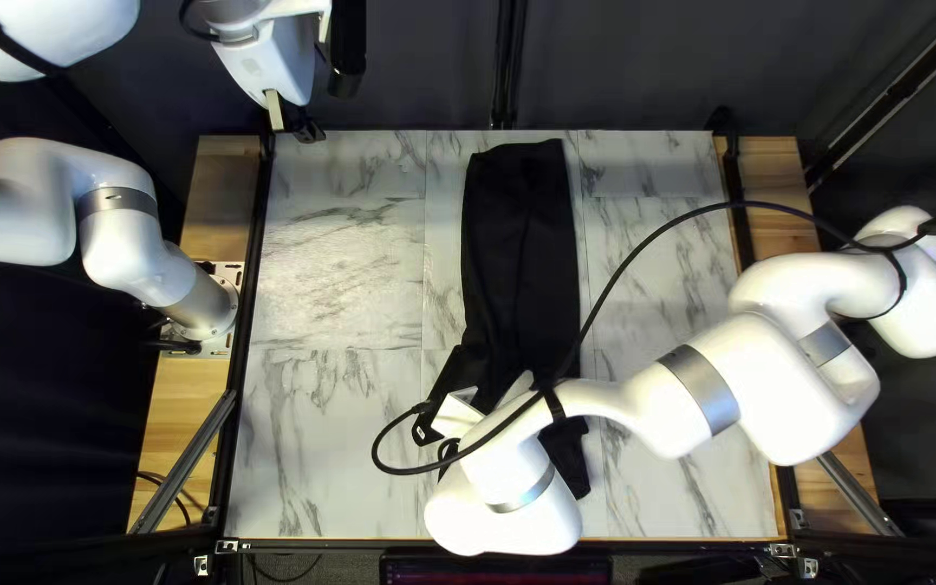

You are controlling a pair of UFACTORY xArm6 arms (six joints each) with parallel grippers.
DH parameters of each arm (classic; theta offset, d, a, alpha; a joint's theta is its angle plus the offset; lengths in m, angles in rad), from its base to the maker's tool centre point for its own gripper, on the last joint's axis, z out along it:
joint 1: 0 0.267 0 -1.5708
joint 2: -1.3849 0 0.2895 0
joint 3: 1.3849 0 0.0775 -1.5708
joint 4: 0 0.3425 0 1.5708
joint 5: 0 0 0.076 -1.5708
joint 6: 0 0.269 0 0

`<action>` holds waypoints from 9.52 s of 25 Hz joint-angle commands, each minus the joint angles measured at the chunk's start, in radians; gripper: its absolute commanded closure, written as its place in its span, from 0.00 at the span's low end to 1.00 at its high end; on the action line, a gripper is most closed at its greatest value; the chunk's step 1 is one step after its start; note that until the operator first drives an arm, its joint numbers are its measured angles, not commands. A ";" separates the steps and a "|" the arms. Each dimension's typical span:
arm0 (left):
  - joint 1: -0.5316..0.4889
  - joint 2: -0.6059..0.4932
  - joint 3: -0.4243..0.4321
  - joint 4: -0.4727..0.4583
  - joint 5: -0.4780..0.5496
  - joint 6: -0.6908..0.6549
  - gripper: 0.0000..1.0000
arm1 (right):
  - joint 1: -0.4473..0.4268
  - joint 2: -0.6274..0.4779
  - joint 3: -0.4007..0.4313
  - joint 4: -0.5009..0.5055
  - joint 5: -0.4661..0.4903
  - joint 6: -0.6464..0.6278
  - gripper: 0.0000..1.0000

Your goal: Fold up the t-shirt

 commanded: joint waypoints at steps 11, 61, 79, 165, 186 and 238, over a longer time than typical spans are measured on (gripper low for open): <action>0.000 0.000 0.000 0.000 0.000 0.000 0.00 | 0.000 -0.437 0.664 0.029 -0.508 0.038 1.00; 0.000 0.000 0.000 0.000 0.000 0.000 0.00 | 0.073 -0.314 0.510 -0.166 -0.756 0.017 0.00; 0.000 0.000 0.000 0.000 0.000 0.000 0.00 | 0.055 -0.690 0.966 -0.162 -0.837 0.056 0.00; -0.054 0.013 0.153 -0.060 -0.191 -0.040 0.00 | -0.145 -1.750 1.212 -0.014 -0.332 -0.607 0.00; -0.760 0.677 0.187 0.197 -0.904 -0.943 0.00 | -0.145 -1.750 1.212 -0.014 -0.332 -0.607 0.00; -0.850 1.072 -0.113 0.262 -0.658 -1.005 0.00 | -0.145 -1.750 1.212 -0.014 -0.332 -0.607 0.00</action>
